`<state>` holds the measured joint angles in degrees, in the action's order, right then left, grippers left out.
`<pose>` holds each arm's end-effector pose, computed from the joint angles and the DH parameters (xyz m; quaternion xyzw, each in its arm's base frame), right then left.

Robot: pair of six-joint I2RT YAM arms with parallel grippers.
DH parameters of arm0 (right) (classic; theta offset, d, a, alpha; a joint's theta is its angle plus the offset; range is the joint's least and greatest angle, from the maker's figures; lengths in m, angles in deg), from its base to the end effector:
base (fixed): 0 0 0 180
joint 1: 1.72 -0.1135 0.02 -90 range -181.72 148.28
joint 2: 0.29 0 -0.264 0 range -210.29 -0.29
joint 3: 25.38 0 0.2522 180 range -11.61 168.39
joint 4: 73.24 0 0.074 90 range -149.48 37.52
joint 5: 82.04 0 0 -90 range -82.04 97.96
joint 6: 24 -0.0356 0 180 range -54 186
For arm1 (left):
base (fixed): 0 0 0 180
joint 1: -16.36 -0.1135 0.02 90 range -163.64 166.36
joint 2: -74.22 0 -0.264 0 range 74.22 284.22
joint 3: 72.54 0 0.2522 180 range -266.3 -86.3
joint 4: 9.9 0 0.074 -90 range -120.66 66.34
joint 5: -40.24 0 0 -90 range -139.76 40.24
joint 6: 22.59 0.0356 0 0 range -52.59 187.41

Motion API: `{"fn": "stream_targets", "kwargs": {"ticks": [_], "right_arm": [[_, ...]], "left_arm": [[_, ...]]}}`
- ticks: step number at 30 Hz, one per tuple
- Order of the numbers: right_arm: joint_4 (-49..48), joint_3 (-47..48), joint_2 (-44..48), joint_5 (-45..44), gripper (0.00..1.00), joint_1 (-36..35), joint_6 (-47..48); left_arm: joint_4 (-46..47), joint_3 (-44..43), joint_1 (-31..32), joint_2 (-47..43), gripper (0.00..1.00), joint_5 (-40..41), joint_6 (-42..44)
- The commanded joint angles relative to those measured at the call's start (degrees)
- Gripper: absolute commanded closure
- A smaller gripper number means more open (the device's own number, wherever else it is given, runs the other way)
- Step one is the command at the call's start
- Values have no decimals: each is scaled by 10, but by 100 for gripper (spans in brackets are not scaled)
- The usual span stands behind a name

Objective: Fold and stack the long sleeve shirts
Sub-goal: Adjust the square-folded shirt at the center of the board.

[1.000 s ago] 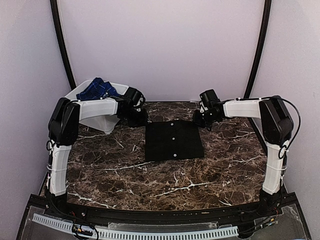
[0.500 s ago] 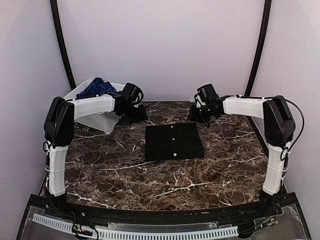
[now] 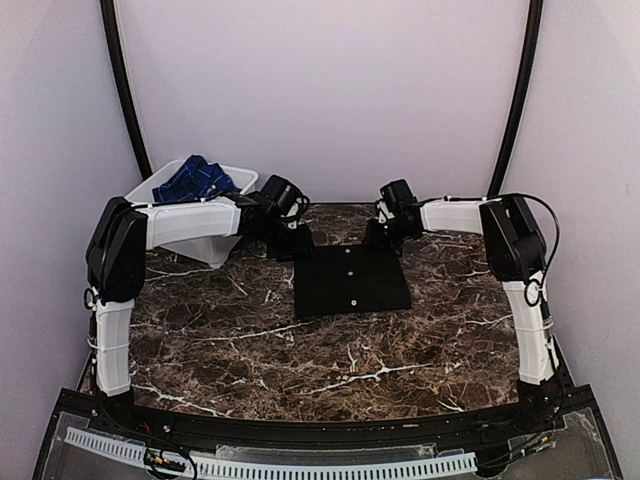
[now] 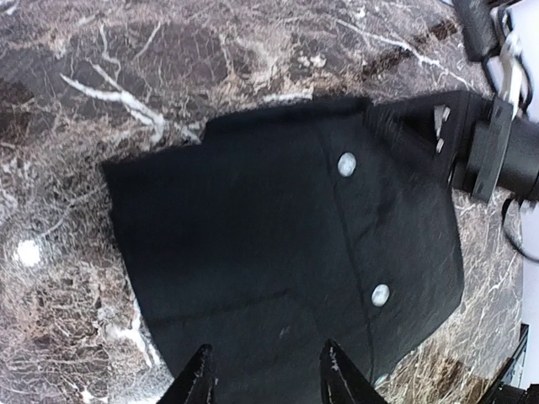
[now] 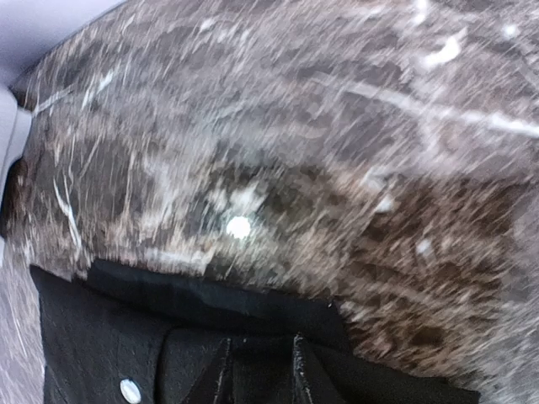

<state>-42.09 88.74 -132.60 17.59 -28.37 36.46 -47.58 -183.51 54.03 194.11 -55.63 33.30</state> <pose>0.4517 0.2334 0.1472 -0.0056 0.9348 0.2325 0.2683 0.3745 -0.2937 0.2238 0.0477 0.9269 -0.2550 0.2713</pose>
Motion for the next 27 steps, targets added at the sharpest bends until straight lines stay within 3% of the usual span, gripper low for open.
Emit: {"fn": "stream_targets", "kwargs": {"ticks": [1,10,17,27], "right_arm": [[36,26,-16,16,74,15,-7],[64,16,66,-6,56,16,13],[63,-90,159,-28,39,24,23],[28,-280,272,-34,41,26,5]], "left_arm": [[-9,25,-2,-27,59,-15,0],[-10,51,-4,-40,59,-6,1],[-11,60,-4,-55,59,-20,2],[-13,94,-4,-102,60,-23,4]]}}
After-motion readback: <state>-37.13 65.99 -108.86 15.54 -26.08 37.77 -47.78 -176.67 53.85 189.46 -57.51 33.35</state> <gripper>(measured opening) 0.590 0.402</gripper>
